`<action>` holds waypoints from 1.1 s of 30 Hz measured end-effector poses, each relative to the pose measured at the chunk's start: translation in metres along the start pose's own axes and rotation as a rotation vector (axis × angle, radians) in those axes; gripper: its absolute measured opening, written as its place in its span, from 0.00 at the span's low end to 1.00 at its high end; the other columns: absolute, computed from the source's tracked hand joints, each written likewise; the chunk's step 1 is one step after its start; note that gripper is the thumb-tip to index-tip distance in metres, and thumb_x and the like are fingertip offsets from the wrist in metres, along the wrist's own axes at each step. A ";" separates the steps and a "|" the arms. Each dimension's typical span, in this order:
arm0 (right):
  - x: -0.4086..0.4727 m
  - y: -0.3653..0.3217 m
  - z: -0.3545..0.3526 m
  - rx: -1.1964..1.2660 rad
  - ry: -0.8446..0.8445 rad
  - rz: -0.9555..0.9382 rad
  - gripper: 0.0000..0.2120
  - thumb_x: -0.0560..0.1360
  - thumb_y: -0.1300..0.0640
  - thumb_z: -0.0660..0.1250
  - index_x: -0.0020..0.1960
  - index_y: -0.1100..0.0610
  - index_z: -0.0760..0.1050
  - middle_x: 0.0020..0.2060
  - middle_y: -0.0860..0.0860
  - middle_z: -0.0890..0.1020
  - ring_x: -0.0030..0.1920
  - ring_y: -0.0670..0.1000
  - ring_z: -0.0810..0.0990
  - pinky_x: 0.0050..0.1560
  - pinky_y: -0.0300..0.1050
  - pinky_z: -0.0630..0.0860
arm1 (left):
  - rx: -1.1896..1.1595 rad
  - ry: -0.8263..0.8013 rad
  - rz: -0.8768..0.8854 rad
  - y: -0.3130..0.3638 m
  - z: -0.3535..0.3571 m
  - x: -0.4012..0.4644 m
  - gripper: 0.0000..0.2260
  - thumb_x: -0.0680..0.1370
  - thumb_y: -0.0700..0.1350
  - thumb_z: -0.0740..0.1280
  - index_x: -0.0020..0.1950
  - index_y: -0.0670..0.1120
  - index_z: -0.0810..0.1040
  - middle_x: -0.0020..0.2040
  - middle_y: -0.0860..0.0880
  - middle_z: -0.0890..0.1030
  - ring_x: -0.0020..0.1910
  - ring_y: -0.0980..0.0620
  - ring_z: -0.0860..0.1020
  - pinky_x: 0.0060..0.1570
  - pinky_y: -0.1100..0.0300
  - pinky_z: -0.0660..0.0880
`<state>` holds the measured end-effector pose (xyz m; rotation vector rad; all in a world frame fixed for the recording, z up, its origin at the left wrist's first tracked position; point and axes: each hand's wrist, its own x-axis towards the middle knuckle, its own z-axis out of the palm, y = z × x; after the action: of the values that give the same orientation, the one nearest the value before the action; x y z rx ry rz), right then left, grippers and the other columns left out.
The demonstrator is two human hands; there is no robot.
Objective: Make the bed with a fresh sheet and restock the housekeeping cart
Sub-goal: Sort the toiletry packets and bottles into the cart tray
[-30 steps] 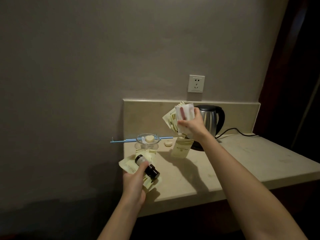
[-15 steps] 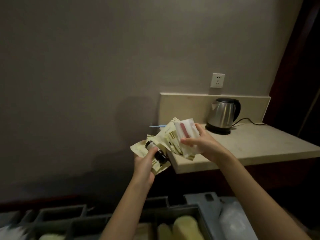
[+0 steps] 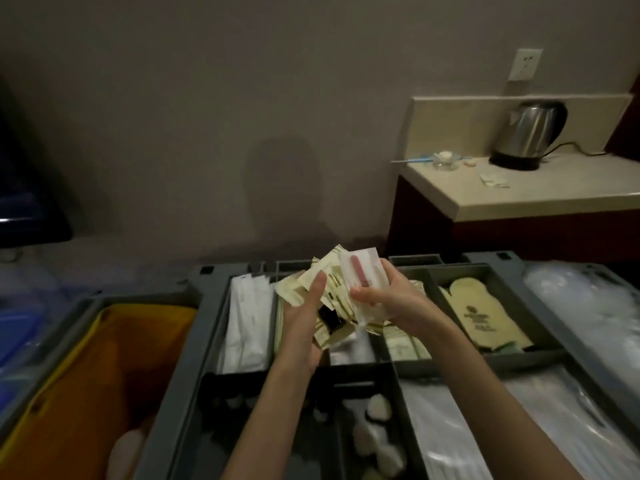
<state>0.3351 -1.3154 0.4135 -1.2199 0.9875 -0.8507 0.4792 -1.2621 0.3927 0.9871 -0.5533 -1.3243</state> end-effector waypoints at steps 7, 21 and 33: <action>-0.032 0.042 0.066 -0.193 -0.122 -0.022 0.23 0.68 0.59 0.75 0.57 0.44 0.70 0.55 0.50 0.78 0.52 0.50 0.81 0.46 0.46 0.81 | 0.023 0.099 -0.048 -0.013 -0.068 -0.043 0.20 0.72 0.40 0.73 0.62 0.49 0.76 0.51 0.49 0.84 0.51 0.49 0.82 0.39 0.52 0.80; -0.018 0.090 0.061 -0.172 0.255 -0.035 0.13 0.78 0.51 0.63 0.60 0.55 0.69 0.51 0.52 0.79 0.47 0.49 0.82 0.38 0.40 0.79 | -0.141 0.273 -0.113 -0.053 -0.074 -0.035 0.21 0.72 0.33 0.70 0.63 0.49 0.75 0.56 0.47 0.82 0.56 0.47 0.79 0.58 0.43 0.75; 0.042 0.082 0.001 -0.195 0.358 0.038 0.21 0.75 0.53 0.68 0.64 0.58 0.70 0.56 0.54 0.77 0.47 0.49 0.79 0.34 0.36 0.76 | -0.156 0.354 -0.125 -0.047 -0.069 0.000 0.18 0.73 0.36 0.71 0.59 0.50 0.76 0.53 0.50 0.81 0.52 0.49 0.79 0.41 0.54 0.76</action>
<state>0.3511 -1.3410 0.3260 -1.2315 1.4048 -0.9808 0.5106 -1.2407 0.3181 1.1089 -0.1190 -1.2435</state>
